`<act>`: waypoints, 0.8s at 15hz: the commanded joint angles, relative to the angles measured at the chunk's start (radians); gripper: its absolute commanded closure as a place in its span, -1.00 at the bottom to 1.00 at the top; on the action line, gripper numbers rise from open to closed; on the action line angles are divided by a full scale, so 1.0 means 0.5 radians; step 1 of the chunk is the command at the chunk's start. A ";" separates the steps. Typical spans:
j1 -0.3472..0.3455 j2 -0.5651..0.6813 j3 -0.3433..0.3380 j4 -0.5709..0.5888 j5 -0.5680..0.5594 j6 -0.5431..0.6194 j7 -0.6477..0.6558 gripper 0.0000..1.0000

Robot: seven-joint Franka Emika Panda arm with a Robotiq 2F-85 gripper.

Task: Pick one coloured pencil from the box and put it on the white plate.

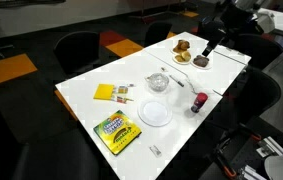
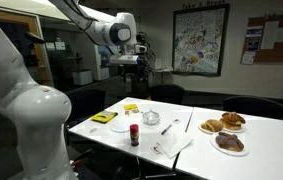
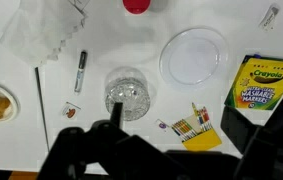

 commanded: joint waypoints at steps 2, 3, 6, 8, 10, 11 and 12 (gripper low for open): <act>-0.018 0.000 0.018 0.004 0.009 -0.006 -0.005 -1.00; -0.018 0.000 0.018 0.004 0.009 -0.006 -0.005 -1.00; -0.018 0.000 0.018 0.004 0.008 -0.006 -0.005 -1.00; 0.013 0.082 -0.048 0.015 0.063 0.081 -0.183 -1.00; 0.073 0.128 -0.093 0.007 0.118 0.257 -0.459 -1.00; 0.098 0.165 -0.112 0.014 0.144 0.335 -0.586 -1.00; 0.140 0.209 -0.142 0.017 0.209 0.429 -0.720 -1.00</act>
